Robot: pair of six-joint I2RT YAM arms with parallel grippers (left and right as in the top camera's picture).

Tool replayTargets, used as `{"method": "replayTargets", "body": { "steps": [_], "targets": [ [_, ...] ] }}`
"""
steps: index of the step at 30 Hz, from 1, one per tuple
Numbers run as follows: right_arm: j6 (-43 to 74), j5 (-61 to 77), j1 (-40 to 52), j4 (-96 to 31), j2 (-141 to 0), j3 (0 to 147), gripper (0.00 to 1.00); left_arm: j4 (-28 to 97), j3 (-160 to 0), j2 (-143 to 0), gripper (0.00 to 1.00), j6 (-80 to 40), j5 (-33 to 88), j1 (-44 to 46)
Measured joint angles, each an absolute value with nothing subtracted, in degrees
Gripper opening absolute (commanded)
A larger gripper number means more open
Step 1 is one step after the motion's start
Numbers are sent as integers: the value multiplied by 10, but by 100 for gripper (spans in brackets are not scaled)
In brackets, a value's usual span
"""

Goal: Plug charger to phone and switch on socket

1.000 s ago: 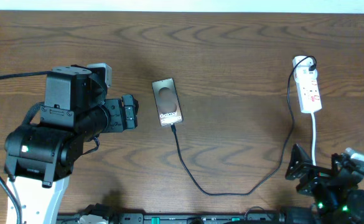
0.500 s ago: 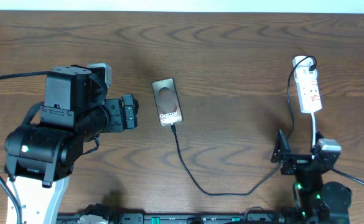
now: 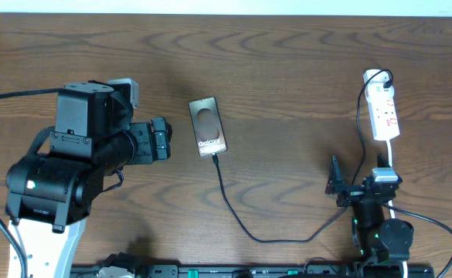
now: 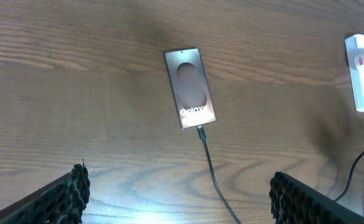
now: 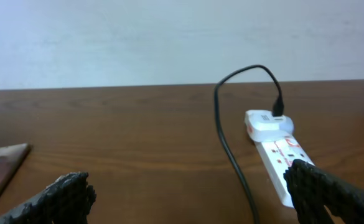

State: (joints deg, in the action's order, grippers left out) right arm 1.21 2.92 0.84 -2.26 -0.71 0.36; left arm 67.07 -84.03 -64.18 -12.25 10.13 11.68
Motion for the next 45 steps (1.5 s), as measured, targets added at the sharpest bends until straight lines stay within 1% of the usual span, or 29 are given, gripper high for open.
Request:
{"method": "replayTargets", "body": {
  "steps": [14, 45],
  "targets": [
    [-36, 12, 11, -41, -7, 4, 99, 670, -840, -642, 91, -123, 101, 117],
    [-15, 4, -1, -41, -7, 4, 99, 671, -840, -642, 91, -123, 101, 117]
  ]
}}
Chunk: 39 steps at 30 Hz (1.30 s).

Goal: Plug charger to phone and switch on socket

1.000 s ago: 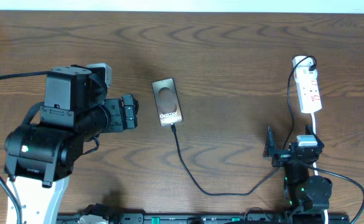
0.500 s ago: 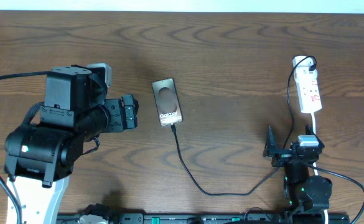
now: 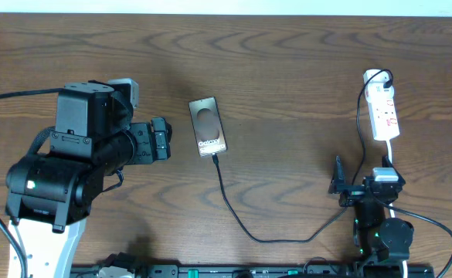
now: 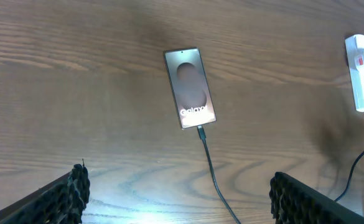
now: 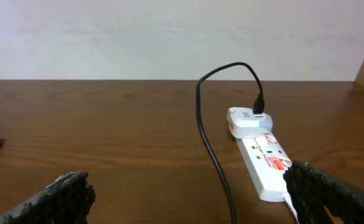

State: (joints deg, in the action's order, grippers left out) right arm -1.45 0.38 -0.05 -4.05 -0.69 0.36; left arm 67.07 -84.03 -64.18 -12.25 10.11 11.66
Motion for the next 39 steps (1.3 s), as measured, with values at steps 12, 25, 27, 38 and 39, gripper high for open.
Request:
{"method": "replayTargets", "body": {
  "steps": [12, 25, 27, 38, 39],
  "targets": [
    [-6, 2, -1, -41, -7, 4, 99, 670, -840, -642, 91, -123, 101, 117],
    [-6, 2, -1, -41, -7, 4, 99, 670, -840, -642, 91, -123, 101, 117],
    [-6, 2, -1, -41, -7, 4, 99, 671, -840, -642, 91, -123, 101, 117],
    [-6, 2, -1, -41, -7, 4, 99, 670, -840, -642, 91, -123, 101, 117],
    [-6, 2, -1, -41, -7, 4, 99, 671, -840, -642, 91, -123, 101, 117]
  ]
}}
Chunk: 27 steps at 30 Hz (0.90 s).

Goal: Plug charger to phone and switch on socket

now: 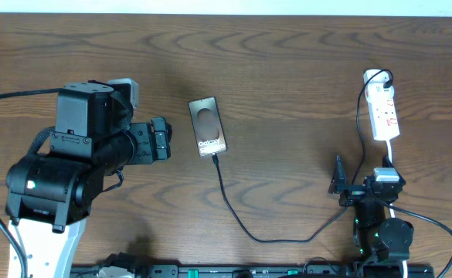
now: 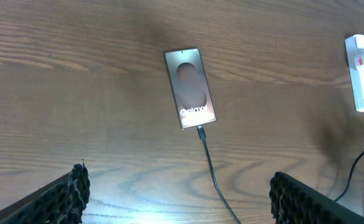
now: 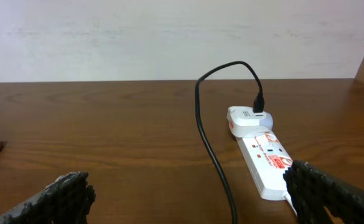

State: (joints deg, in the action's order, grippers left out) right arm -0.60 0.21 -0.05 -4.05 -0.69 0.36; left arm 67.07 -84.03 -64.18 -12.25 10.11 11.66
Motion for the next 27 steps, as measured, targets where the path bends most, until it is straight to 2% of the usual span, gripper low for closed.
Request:
{"method": "replayTargets", "body": {
  "steps": [11, 19, 27],
  "targets": [
    [-6, 2, -1, -41, -7, 4, 99, 721, -808, -623, 91, -122, 49, 117],
    [-4, 2, -1, -40, -7, 4, 99, 621, -661, -500, 91, -111, 43, 91],
    [-4, 2, -1, -41, -7, 4, 99, 484, -516, -360, 91, -25, 76, 61]
  ]
}}
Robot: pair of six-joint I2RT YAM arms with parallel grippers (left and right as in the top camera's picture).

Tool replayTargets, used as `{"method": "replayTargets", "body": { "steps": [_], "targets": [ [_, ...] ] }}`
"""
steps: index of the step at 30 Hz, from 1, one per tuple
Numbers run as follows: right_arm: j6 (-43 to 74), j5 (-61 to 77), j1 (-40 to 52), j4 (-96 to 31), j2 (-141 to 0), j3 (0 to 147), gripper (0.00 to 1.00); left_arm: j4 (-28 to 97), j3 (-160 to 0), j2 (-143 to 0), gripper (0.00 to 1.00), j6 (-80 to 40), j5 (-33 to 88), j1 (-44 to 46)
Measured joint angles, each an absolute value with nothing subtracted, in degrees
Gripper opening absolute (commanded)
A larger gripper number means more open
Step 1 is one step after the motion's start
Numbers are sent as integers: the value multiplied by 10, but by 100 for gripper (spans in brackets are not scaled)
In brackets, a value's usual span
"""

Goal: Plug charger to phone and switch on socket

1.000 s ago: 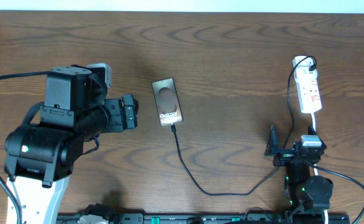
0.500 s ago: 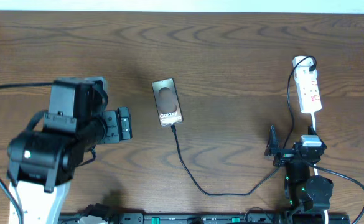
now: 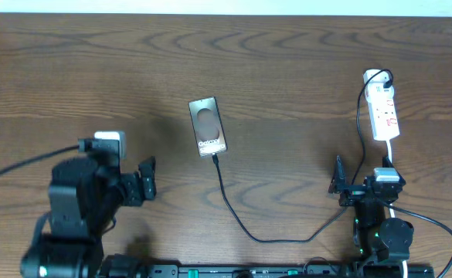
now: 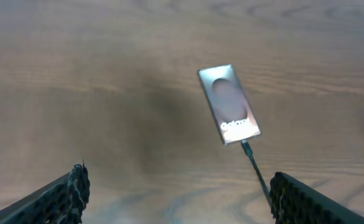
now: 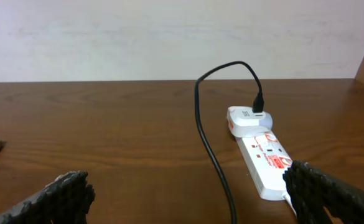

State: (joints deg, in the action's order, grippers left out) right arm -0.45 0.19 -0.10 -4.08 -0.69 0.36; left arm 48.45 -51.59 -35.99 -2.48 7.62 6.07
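Note:
A dark phone [image 3: 208, 127] lies face up mid-table, its lit screen also seen in the left wrist view [image 4: 229, 104]. A black charger cable [image 3: 237, 214] is plugged into its near end and runs to a white adapter [image 5: 250, 118] on the white socket strip [image 3: 383, 112] at the right. My left gripper [image 3: 146, 188] stands open at the near left, well short of the phone. My right gripper [image 3: 358, 188] stands open near the front right edge, its fingers [image 5: 66, 196] spread wide, with the strip [image 5: 269, 160] ahead of it.
The dark wooden table [image 3: 287, 69] carries only the phone, cable and strip. A pale wall [image 5: 169, 37] rises behind its far edge. The strip's white lead [image 3: 391, 158] runs toward the right arm's base.
My left arm has drawn back toward the near left edge, so the phone now sits farther off in its wrist view. The right arm, phone, cable and strip have not moved.
The cable was plugged into the phone at every earlier moment, and both grippers stood open. The right wrist view turned slightly between the first two moments, then held. The left arm stayed beside the phone until now, when it stands pulled back.

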Motion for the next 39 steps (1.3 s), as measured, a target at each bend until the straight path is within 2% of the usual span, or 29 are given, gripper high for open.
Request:
{"method": "replayTargets", "body": {
  "steps": [12, 25, 33, 39],
  "targets": [
    [-4, 2, -1, -40, -7, 4, 99, 370, -346, -166, 91, 14, 89, 28],
    [-4, 2, -1, -40, -7, 4, 99, 252, -225, -77, 91, 13, 89, 5],
    [-4, 2, -1, -41, -7, 4, 99, 117, -138, -18, 91, -30, 89, 4],
    [-4, 2, -1, -41, -7, 4, 99, 84, -96, -6, 91, -49, 89, 2]
  ]
}}
